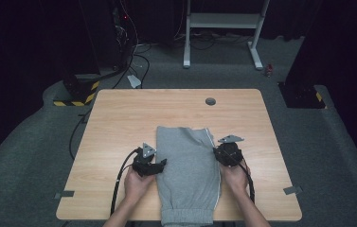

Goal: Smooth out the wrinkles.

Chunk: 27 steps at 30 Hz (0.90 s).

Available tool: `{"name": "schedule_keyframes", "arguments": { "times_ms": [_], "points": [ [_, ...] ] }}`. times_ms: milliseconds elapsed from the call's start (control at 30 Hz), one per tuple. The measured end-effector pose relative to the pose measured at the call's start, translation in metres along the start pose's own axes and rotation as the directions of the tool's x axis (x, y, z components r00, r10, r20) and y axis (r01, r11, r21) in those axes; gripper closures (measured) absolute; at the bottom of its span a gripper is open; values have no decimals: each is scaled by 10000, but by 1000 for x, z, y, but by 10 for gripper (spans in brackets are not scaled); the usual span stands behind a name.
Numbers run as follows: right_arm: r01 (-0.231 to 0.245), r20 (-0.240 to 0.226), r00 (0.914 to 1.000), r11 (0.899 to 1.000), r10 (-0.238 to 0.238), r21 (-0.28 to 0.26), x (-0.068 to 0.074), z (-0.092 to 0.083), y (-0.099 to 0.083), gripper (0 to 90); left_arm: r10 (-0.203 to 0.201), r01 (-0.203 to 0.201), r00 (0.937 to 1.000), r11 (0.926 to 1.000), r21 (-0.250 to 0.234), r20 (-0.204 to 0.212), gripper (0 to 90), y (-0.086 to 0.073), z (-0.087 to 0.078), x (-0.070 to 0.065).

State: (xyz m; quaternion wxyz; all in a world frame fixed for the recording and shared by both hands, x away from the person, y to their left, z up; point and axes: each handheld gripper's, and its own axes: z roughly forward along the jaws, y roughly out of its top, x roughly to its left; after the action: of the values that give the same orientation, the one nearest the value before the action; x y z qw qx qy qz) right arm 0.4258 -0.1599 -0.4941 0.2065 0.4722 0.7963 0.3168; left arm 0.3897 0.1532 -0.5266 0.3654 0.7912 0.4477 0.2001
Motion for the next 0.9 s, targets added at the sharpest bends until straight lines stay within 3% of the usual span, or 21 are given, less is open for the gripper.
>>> {"name": "schedule_keyframes", "arguments": {
  "times_ms": [167, 333, 467, 600, 700, 867, 900],
  "points": [
    [117, 168, 9998, 9999, -116, -53, 2, 11, 18, 694, 1, -1, 10000, 10000, 6, -15, 356, 0, 0, 0],
    [-363, 244, 9991, 9992, 359, 164, -2, 32, 25, 696, -23, 23, 10000, 10000, 0, -30, 354, 0, 0, 0],
    [-426, 265, 9988, 9971, 410, 624, -3, 46, 28, 853, -27, 27, 10000, 10000, 0, -32, 354, 0, 0, 0],
    [-159, 480, 9987, 9999, 162, -63, -3, 32, 32, 868, -27, 27, 10000, 10000, 0, -32, 354, 0, 0, 0],
    [-324, 622, 9974, 9976, 362, -612, -10, 19, 32, 867, -26, 26, 10000, 10000, -11, -45, 353, 0, 0, 0],
    [-752, 628, 9954, 9966, 729, 344, -21, 32, 19, 829, -43, 42, 10000, 10000, -12, -60, 352, 0, 0, -1],
    [-717, 746, 9949, 9966, 686, 395, -22, 35, 17, 784, -44, 44, 10000, 10000, -13, -61, 352, 0, 0, -1]
  ]
}}
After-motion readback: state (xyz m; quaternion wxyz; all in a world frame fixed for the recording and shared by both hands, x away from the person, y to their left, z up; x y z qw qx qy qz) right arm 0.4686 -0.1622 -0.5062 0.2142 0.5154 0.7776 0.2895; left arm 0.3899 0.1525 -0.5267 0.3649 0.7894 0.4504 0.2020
